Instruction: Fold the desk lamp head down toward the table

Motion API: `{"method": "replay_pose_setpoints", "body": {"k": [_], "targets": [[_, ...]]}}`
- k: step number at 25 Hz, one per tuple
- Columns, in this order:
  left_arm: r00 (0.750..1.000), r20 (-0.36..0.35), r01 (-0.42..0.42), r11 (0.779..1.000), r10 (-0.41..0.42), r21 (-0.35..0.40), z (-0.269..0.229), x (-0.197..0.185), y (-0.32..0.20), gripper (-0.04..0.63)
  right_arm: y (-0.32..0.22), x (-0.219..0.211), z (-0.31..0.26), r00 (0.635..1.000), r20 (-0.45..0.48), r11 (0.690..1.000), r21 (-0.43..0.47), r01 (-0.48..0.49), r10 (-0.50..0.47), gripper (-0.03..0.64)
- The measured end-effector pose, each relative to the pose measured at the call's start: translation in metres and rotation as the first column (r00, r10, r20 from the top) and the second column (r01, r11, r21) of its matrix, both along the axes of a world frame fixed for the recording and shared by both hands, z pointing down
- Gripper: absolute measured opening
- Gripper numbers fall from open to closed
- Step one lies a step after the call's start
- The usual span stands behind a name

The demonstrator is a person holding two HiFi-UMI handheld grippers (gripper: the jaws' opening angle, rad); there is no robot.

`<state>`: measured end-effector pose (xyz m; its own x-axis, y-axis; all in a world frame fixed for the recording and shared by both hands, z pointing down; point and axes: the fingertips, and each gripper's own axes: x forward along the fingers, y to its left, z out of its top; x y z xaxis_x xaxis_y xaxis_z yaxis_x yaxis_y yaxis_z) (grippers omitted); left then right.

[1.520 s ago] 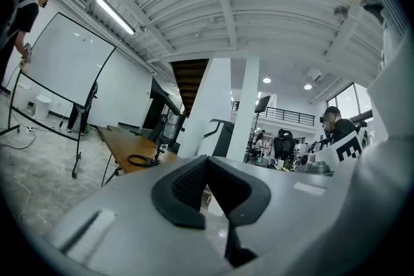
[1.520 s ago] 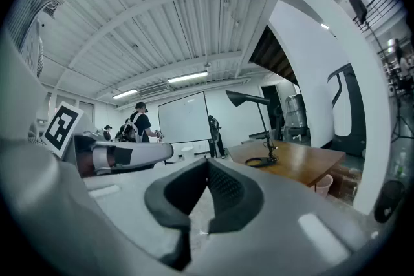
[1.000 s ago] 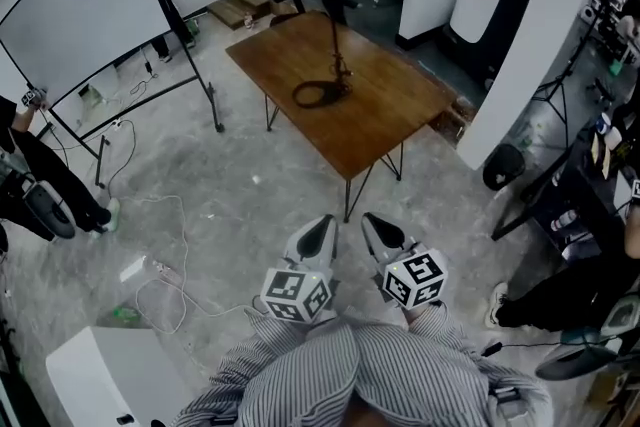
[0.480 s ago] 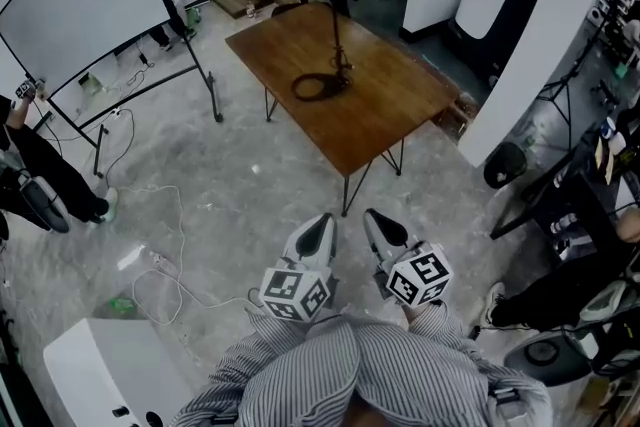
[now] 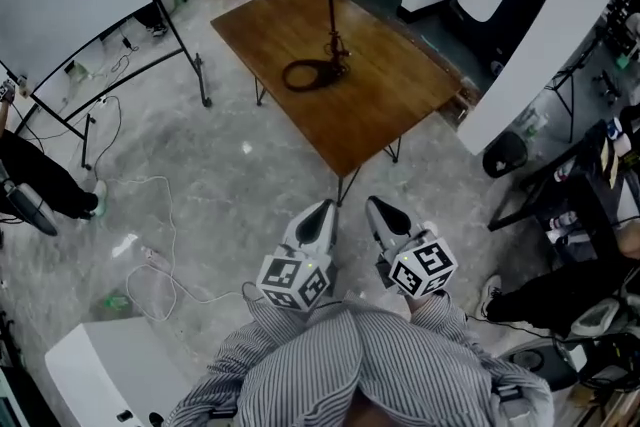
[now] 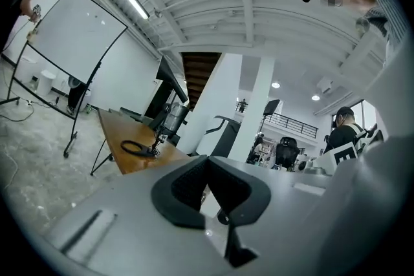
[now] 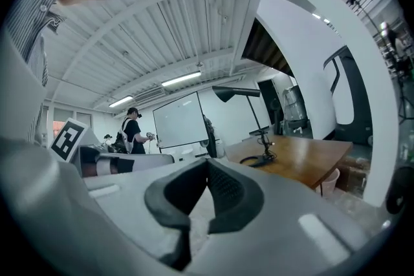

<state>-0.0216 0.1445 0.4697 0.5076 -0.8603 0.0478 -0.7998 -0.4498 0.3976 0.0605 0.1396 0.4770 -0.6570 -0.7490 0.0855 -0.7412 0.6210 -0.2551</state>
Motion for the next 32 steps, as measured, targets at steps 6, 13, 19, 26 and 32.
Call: {"method": "replay_pose_setpoints", "body": {"k": [6, 13, 19, 26, 32], "targets": [[0.998, 0.028, -0.054, 0.997, 0.052, 0.057, -0.023, -0.018, -0.099, 0.002, -0.099, -0.01, -0.032, 0.995, -0.002, 0.988, 0.111, -0.103, 0.103, 0.0], [0.989, 0.071, -0.137, 0.983, 0.129, 0.12, -0.049, -0.029, -0.211, 0.002, -0.212, -0.035, -0.062, 0.988, -0.047, 0.975, 0.174, -0.135, 0.145, 0.0], [0.987, 0.083, -0.146, 0.983, 0.137, 0.114, -0.046, -0.028, -0.277, 0.0, -0.276, -0.037, -0.07, 0.985, -0.086, 0.973, 0.192, -0.129, 0.148, 0.0], [0.986, 0.111, -0.142, 0.982, 0.128, 0.126, -0.047, -0.012, -0.338, 0.002, -0.331, -0.027, -0.077, 0.983, -0.147, 0.97, 0.233, -0.074, 0.11, 0.0], [0.982, 0.151, -0.132, 0.984, 0.113, 0.122, -0.044, 0.006, -0.382, 0.002, -0.376, -0.014, -0.087, 0.97, -0.239, 0.964, 0.264, 0.021, 0.045, 0.001]]}}
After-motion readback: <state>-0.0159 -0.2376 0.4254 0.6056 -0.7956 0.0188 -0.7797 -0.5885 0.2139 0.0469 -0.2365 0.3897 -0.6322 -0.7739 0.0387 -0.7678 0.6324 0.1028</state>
